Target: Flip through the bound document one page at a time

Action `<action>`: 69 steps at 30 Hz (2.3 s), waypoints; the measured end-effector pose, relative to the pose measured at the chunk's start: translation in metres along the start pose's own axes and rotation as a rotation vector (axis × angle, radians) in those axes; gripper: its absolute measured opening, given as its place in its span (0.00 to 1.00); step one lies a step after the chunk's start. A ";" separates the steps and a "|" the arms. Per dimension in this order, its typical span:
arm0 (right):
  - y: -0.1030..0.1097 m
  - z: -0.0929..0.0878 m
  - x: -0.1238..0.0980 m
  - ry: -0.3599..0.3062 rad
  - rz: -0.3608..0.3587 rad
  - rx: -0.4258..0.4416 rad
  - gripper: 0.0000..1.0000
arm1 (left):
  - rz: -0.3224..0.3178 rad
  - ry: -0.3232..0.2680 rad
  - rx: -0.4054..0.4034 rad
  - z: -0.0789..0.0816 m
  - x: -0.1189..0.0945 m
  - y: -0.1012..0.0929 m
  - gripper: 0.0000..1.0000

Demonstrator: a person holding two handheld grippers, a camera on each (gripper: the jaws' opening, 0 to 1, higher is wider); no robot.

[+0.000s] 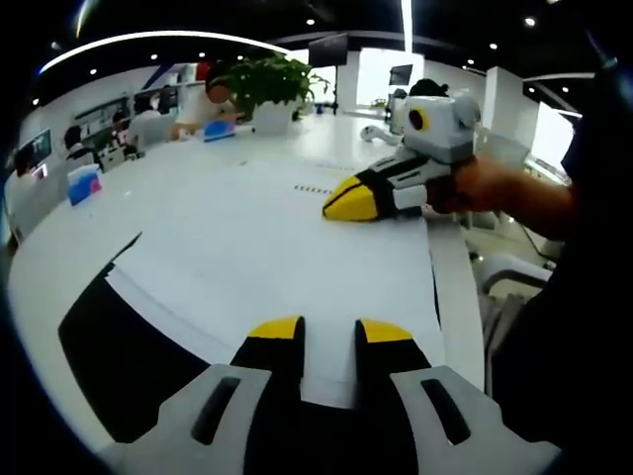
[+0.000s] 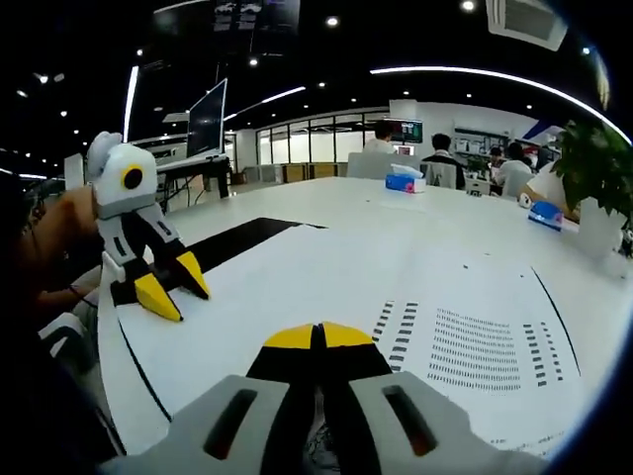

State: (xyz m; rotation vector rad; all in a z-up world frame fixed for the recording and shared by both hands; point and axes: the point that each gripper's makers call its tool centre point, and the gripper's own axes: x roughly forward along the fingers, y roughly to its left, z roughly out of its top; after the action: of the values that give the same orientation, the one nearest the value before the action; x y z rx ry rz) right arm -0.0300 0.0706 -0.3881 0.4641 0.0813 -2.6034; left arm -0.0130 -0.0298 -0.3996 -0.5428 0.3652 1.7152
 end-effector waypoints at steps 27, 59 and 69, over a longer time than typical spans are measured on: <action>0.047 -0.029 -0.055 0.056 -0.002 -0.015 0.02 | 0.011 -0.006 0.000 0.000 0.000 -0.001 0.24; 0.045 -0.028 -0.056 0.033 0.014 0.050 0.02 | 0.040 -0.012 0.016 0.002 0.001 -0.004 0.24; 0.045 -0.028 -0.055 0.032 -0.015 0.039 0.02 | 0.014 -0.022 0.030 -0.003 0.000 -0.024 0.50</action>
State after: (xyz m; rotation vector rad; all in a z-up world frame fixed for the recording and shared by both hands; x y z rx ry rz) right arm 0.0460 0.0600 -0.3946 0.5207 0.0453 -2.6165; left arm 0.0111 -0.0257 -0.4010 -0.4998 0.3789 1.7250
